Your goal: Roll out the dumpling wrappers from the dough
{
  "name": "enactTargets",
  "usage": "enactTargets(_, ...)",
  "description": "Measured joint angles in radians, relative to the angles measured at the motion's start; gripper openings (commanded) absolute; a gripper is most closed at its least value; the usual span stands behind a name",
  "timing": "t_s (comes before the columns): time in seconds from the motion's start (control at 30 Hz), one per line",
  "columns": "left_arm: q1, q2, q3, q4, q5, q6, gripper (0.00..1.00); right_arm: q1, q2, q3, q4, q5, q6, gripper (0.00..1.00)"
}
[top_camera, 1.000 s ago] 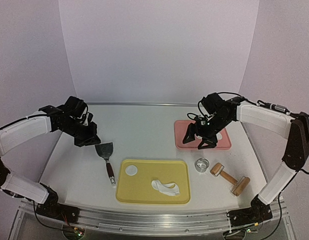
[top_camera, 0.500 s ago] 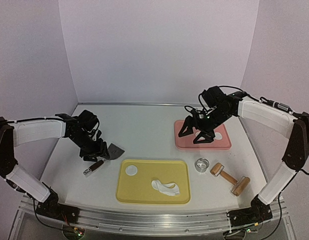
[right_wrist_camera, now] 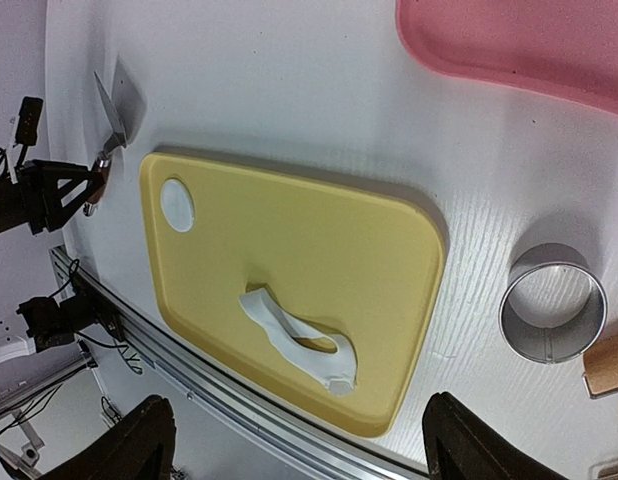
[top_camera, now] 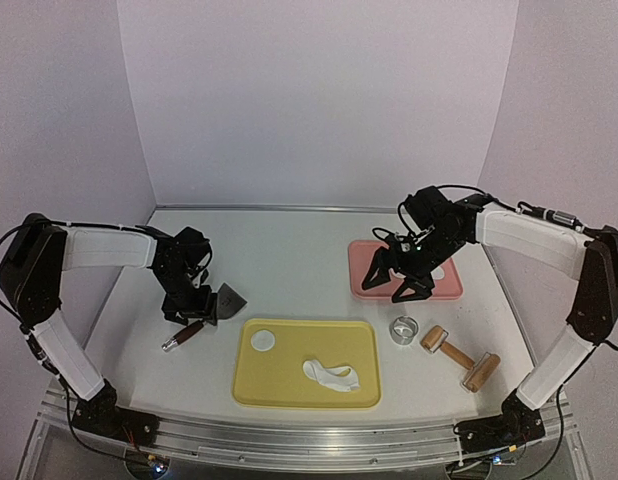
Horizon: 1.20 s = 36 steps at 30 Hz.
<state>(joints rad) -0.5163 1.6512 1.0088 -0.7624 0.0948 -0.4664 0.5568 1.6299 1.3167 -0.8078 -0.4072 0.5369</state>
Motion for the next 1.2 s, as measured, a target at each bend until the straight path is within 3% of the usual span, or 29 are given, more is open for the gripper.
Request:
enactTargets(0.2,0.039,0.035,0.011,-0.038,-0.001,0.047,0.68,0.000,-0.024,-0.021,0.000,0.000,0.006,0.85)
enactTargets(0.37,0.044,0.067,0.013,-0.060,0.005,0.074,0.56,0.000,-0.025,-0.031,0.002,0.000,0.013,0.85)
enactTargets(0.43,0.044,0.072,0.013,-0.065,0.007,0.082,0.47,0.000,-0.026,-0.034,0.003,0.000,0.013,0.85)
enactTargets(0.67,0.044,0.117,0.026,-0.085,0.012,0.107,0.40,0.000,-0.026,-0.036,0.006,0.000,0.014,0.85)
enactTargets(0.87,0.044,0.142,0.055,-0.116,0.027,0.135,0.02,0.000,-0.028,-0.043,0.009,0.003,0.017,0.85)
enactTargets(1.03,0.042,0.133,0.058,-0.119,0.051,0.180,0.00,0.000,-0.028,-0.043,0.011,-0.005,0.017,0.86)
enactTargets(1.2,0.007,0.027,0.076,-0.130,0.133,0.232,0.00,0.010,-0.012,-0.021,0.007,-0.059,0.018,0.85)
